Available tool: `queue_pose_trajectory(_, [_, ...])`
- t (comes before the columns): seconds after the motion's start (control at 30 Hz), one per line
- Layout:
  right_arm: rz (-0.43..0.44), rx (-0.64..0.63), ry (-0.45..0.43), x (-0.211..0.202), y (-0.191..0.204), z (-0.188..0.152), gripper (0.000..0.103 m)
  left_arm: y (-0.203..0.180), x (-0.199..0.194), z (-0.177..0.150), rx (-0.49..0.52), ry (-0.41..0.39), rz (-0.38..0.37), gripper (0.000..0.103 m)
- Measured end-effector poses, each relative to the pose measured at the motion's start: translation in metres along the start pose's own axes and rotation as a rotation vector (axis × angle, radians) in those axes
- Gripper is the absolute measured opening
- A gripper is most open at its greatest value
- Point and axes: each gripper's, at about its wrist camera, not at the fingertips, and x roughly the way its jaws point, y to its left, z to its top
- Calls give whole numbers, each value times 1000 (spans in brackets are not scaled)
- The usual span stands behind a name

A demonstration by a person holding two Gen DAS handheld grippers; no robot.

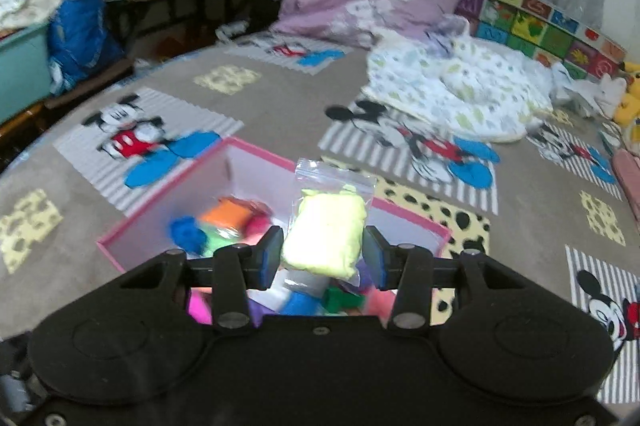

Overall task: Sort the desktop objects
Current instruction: 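Lower the yellow packet into the box and open the right gripper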

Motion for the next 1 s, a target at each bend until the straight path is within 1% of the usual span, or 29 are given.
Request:
queue_pose_trajectory(0.2, [-54,-8,92,31,-14,-2,43,1,4,-1,-4,18,-3,59])
queue_pose_trajectory(0.33, [-62,-11,150,48,-19,-4,43,2,5,-2,-10,23,-8,59])
queue_pose_trajectory(0.5, [-75,-62,211,67,-17,-7,43,4,6,-2,-11,29,-15,59])
queue_pose_trajectory(0.63, [-104,-121,230,76,-14,-5,43,4,5,-3,-14,31,-25,59])
queue_pose_trajectory(0.73, [-99,-104,241,83,-16,-4,43,4,6,-4,-15,35,-31,59])
queue_pose_trajectory(1.0, [-151,-99,246,96,-20,-4,44,9,8,-5,-33,44,-43,59])
